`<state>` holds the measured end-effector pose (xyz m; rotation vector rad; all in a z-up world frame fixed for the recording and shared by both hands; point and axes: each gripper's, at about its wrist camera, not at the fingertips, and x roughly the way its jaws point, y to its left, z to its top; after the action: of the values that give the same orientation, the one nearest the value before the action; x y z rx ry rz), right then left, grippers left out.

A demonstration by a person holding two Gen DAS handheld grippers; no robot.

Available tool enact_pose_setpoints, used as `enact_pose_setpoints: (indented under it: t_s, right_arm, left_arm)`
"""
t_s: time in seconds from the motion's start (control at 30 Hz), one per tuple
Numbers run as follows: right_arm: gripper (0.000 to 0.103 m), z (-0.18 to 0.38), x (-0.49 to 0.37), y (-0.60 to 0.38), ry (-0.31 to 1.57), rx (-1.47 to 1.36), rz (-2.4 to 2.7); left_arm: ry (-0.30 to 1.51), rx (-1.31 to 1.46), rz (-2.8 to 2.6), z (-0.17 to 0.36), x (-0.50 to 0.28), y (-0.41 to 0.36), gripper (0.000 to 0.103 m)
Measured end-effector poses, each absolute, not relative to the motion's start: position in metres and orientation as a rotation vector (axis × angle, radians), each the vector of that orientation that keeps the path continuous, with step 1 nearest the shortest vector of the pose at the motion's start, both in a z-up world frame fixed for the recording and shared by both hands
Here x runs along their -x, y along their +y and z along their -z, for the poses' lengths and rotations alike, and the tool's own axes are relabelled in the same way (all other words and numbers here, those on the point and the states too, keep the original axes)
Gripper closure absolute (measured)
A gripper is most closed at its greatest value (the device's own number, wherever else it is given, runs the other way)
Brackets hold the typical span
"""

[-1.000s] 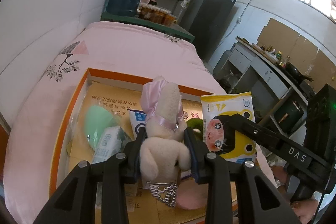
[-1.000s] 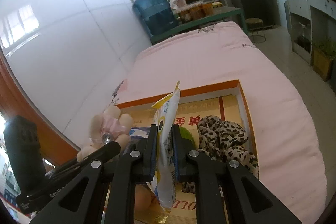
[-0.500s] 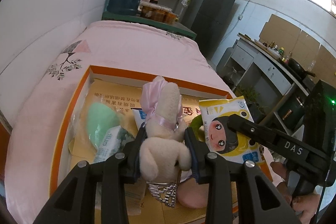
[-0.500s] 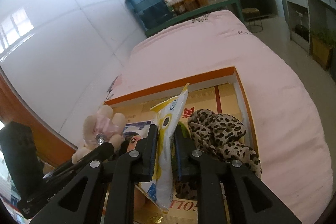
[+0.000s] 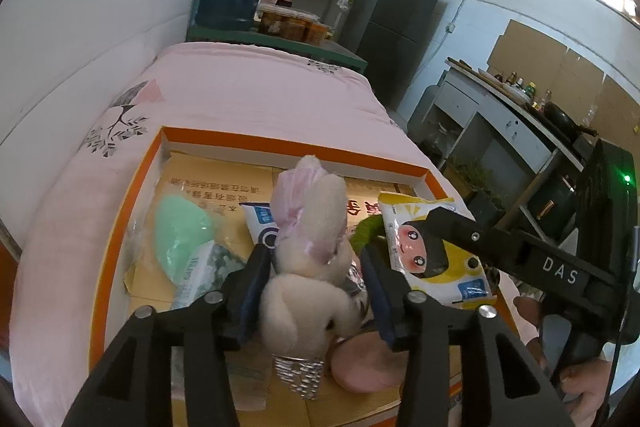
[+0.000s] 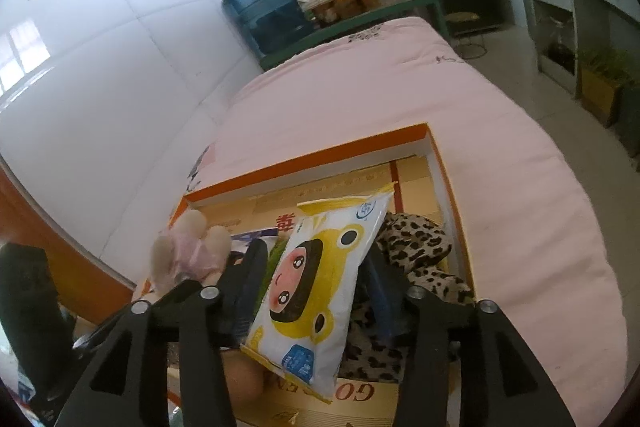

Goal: Organize soft objects
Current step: 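Lower both tools into the box and open them to release bunny and wipe pack, then move both tools back from the box toward the tissue pack and teddy bear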

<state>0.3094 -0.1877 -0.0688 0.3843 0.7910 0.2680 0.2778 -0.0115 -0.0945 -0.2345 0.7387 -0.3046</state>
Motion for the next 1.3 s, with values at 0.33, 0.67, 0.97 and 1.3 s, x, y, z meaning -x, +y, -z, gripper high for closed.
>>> enact_pose_setpoints:
  t_s: [0.33, 0.67, 0.97, 1.3]
  right_arm:
    - [0.048, 0.058, -0.302, -0.19, 0.749, -0.34, -0.233]
    - [0.048, 0.05, -0.295, -0.19, 0.703, -0.33, -0.227]
    - [0.048, 0.044, -0.288, -0.191, 0.652, -0.356, -0.253]
    - [0.048, 0.026, -0.269, -0.188, 0.628, -0.34, -0.253]
  left_arm:
    - [0.725, 0.221, 0.324, 0.091, -0.272, -0.015, 0.044]
    - [0.675, 0.226, 0.335, 0.083, -0.26, -0.015, 0.043]
    - [0.635, 0.212, 0.342, 0.071, -0.245, -0.017, 0.043]
    - [0.599, 0.234, 0.352, 0.056, -0.229, -0.015, 0.043]
